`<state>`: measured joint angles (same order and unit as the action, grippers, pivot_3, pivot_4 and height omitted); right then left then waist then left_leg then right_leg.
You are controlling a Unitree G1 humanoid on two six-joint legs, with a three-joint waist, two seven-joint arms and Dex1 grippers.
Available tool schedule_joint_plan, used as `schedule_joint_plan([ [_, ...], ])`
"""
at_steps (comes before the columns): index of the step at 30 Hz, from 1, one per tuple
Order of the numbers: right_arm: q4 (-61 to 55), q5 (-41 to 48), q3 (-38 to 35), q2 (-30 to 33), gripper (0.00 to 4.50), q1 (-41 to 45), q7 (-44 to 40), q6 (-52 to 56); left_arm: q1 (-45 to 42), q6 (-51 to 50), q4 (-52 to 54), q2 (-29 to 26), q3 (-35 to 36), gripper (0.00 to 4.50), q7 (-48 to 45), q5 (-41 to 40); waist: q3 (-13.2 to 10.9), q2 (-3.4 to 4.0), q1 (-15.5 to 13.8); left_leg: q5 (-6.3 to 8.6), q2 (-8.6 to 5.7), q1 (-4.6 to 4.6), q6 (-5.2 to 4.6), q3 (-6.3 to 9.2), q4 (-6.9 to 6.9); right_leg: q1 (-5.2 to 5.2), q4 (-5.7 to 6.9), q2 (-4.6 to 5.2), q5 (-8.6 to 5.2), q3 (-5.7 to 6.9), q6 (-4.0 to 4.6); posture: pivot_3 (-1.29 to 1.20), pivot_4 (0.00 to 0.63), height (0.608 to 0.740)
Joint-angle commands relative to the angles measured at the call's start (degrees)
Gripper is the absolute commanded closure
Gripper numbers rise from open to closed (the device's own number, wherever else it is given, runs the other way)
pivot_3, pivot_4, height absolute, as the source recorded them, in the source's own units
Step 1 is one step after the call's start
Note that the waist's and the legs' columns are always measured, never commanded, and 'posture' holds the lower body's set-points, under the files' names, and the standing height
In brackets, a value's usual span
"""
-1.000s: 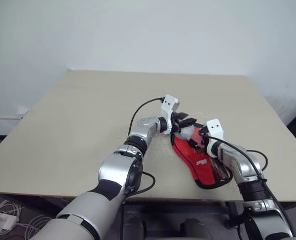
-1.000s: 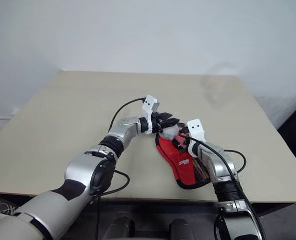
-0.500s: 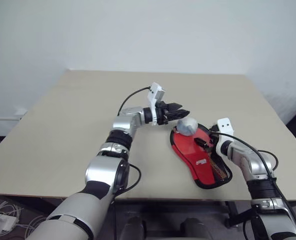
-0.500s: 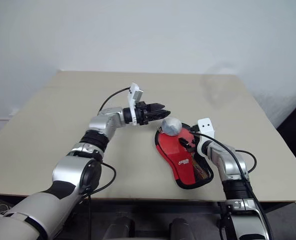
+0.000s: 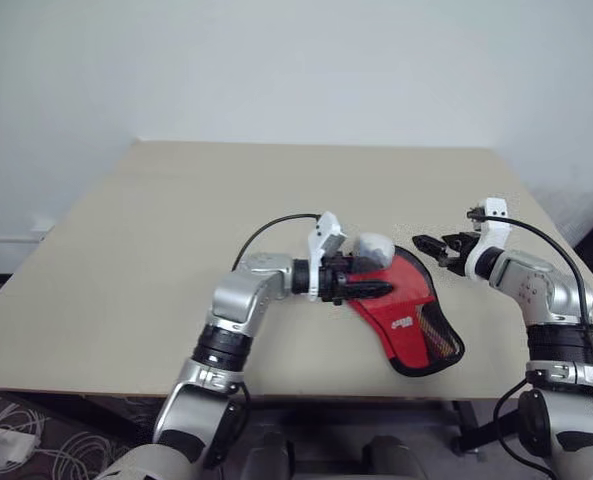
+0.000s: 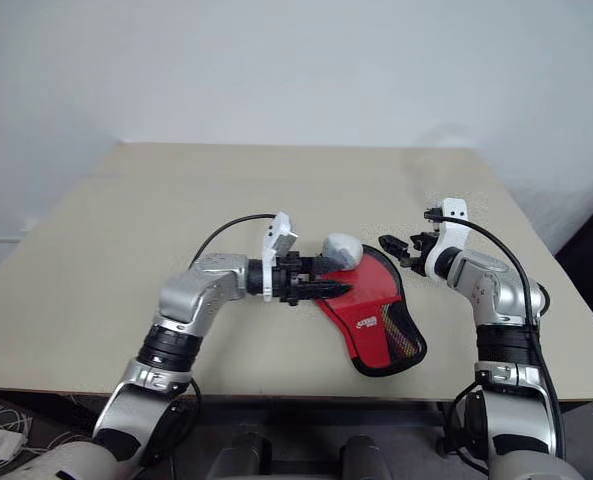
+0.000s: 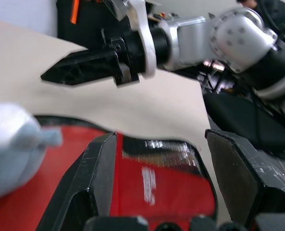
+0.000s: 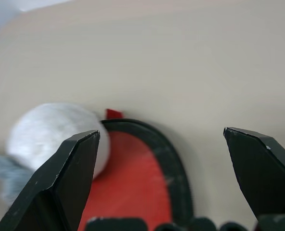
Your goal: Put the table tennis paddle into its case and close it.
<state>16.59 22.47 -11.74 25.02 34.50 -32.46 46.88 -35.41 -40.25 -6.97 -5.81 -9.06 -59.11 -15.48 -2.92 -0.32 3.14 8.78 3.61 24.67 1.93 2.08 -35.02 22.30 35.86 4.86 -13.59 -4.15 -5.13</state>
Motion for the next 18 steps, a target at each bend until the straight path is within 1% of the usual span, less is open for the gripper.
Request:
schedule_joint_plan([
  [1,-1.83,0.91,1.98,-1.3,0.0,3.57,-1.24,-0.57,-0.88,4.13,-2.79,2.14,-2.1,1.42,7.07,3.0,0.02,0.07,0.09,-0.04,0.0,0.0,-0.06,-0.01,0.01,0.03,0.01,-0.01,0.0,-0.01,0.0,0.0,0.0,0.74],
  [2,-1.62,0.69,2.62,-1.75,0.0,3.98,-1.41,-0.82,-1.27,6.01,-4.81,2.49,-3.55,1.42,9.29,5.15,0.03,0.09,0.05,-0.09,0.0,0.0,-0.15,0.01,0.03,0.03,0.0,-0.02,0.0,-0.01,0.0,0.0,0.0,0.74],
  [4,-1.13,0.45,3.7,-2.49,0.0,4.71,-1.78,-1.03,-2.2,11.97,-9.67,2.04,-7.97,1.42,15.1,12.23,0.03,0.1,-0.13,-0.1,0.0,-0.02,-0.17,0.01,0.05,0.03,0.0,-0.03,0.0,-0.01,0.0,0.0,0.0,0.74],
  [5,-0.74,0.29,4.3,-2.86,0.0,5.16,-1.94,-1.12,-2.4,13.4,-11.08,1.86,-9.39,1.42,15.75,13.62,0.03,0.1,-0.17,-0.1,0.0,-0.02,-0.16,0.01,0.04,0.02,0.0,-0.03,0.0,-0.01,0.0,0.0,0.0,0.74],
  [10,1.97,0.09,6.17,-4.26,0.0,7.77,-2.88,-1.45,-2.29,13.68,-12.95,2.32,-12.7,1.42,15.41,15.22,0.02,0.12,-0.24,0.02,-0.02,0.04,0.04,0.0,0.03,0.06,-0.01,-0.03,0.0,-0.02,0.0,0.0,0.0,0.74],
  [15,3.32,0.03,7.29,-4.77,0.0,8.61,-3.52,-1.17,-1.78,13.35,-13.45,2.98,-12.93,1.42,15.36,15.01,0.02,0.13,-0.18,0.04,-0.02,0.04,0.06,0.01,0.06,0.07,-0.01,-0.02,0.0,-0.02,0.0,0.0,0.0,0.74],
  [18,3.52,-0.33,9.31,-4.94,0.0,8.65,-3.95,1.25,-1.88,12.96,-13.71,3.42,-12.82,1.42,17.06,15.68,0.02,0.14,-0.12,0.04,-0.02,0.04,0.06,0.0,0.07,0.09,0.0,-0.02,0.0,-0.02,0.0,0.0,0.0,0.74],
])
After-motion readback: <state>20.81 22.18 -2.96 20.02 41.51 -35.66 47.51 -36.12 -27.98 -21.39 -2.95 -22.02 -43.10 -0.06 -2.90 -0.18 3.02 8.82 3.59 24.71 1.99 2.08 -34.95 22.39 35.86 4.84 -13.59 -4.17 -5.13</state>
